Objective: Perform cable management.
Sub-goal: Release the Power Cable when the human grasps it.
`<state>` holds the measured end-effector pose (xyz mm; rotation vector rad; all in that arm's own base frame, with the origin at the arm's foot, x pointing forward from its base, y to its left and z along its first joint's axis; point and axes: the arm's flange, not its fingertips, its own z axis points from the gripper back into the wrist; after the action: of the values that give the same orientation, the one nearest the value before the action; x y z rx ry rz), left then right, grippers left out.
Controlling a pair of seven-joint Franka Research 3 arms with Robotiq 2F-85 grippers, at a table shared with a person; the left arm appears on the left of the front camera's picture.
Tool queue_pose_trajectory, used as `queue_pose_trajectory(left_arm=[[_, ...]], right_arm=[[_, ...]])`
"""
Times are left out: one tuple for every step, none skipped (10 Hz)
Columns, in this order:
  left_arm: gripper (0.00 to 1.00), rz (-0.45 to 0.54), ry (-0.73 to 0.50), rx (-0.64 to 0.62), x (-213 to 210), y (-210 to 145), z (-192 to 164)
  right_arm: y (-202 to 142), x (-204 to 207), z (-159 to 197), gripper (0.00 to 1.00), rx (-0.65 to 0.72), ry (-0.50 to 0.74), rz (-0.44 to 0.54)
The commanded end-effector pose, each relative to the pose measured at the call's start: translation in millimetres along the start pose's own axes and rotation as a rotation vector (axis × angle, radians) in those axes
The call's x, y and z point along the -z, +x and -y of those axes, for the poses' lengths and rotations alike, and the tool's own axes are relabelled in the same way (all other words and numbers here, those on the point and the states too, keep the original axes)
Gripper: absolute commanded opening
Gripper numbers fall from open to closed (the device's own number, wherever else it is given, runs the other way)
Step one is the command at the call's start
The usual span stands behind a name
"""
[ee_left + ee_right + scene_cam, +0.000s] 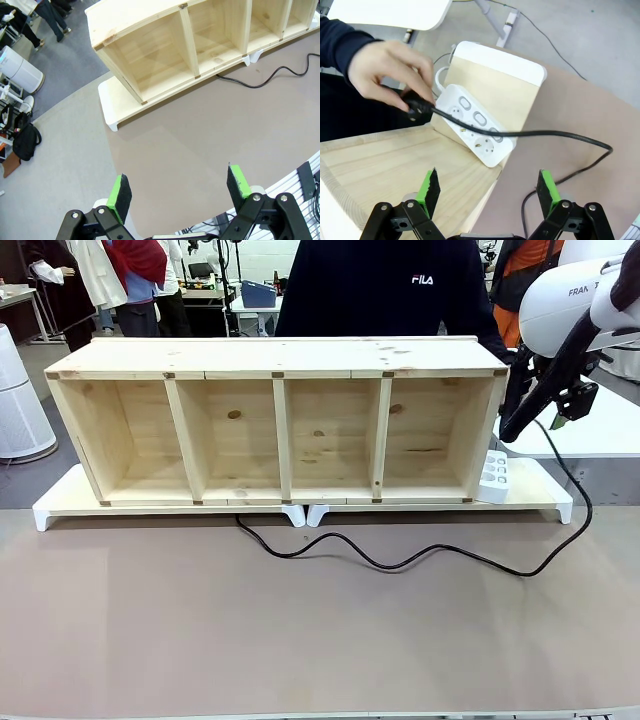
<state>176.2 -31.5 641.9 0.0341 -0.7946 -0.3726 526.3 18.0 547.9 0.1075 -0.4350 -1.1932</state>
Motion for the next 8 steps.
queue_pose_trajectory(left_arm=[[1.00,-0.002,-0.002,0.002,0.3,-0.4,-0.5],[1.00,-0.002,-0.002,0.002,0.3,-0.4,-0.5],[1.00,-0.002,-0.002,0.002,0.3,-0.4,-0.5],[1.00,-0.002,-0.002,0.002,0.3,-0.4,-0.5],[1.00,-0.002,-0.002,0.002,0.3,-0.4,-0.5],[1.00,-0.002,-0.002,0.002,0.3,-0.4,-0.5],[1.00,-0.002,-0.002,0.002,0.3,-0.4,-0.5],[1.00,-0.002,-0.002,0.002,0.3,-0.4,-0.5]], right_arm=[[-0.1,0.5,0.2,1.00,-0.001,-0.002,-0.001],[-0.1,0.5,0.2,1.00,-0.001,-0.002,-0.001],[-0.1,0.5,0.2,1.00,-0.001,-0.002,-0.001],[-0.1,0.5,0.2,1.00,-0.001,-0.002,-0.001],[-0.1,0.5,0.2,1.00,-0.001,-0.002,-0.001],[-0.1,0.5,0.2,1.00,-0.001,-0.002,-0.001],[-0.1,0.5,0.2,1.00,-0.001,-0.002,-0.001],[-0.1,0.5,0.2,1.00,-0.001,-0.002,-0.001]])
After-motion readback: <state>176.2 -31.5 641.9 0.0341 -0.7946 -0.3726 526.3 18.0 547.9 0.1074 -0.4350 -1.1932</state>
